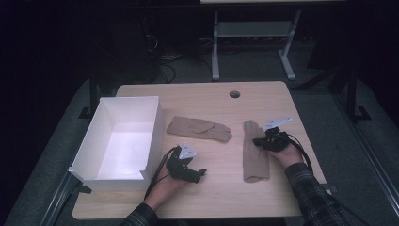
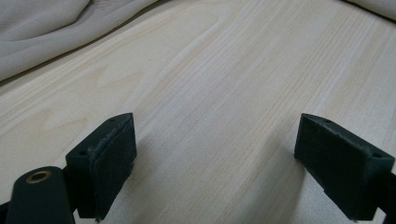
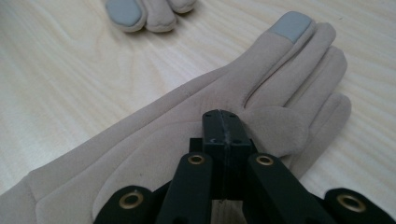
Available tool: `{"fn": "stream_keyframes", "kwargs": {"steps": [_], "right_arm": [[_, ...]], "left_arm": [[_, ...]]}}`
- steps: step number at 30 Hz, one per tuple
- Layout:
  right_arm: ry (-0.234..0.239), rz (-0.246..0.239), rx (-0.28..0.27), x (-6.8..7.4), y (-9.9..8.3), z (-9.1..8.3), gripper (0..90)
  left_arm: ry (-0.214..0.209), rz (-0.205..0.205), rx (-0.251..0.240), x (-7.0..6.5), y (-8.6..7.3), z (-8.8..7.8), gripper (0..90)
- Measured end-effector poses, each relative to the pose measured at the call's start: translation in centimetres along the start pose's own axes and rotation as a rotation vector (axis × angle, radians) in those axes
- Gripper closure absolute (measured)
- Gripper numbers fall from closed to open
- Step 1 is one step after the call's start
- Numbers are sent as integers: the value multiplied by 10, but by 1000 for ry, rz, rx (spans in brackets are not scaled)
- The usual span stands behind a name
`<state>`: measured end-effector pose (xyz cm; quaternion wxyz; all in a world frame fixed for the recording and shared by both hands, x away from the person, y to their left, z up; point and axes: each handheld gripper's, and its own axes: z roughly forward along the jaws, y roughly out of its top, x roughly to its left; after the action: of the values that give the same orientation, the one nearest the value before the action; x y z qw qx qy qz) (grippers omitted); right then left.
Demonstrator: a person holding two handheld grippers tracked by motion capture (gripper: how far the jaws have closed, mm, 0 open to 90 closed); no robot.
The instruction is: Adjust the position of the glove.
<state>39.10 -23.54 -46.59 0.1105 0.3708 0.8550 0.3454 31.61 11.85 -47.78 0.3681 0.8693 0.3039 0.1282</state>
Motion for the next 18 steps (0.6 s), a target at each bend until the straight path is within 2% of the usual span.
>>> {"fn": "stream_keyframes", "kwargs": {"steps": [7, 18], "right_arm": [[14, -20, 17, 9, -7, -8, 900], [38, -8, 23, 22, -20, -19, 900]], "left_arm": [[0, 0, 0, 0, 0, 0, 122], [-1, 2, -3, 0, 0, 0, 122]]}}
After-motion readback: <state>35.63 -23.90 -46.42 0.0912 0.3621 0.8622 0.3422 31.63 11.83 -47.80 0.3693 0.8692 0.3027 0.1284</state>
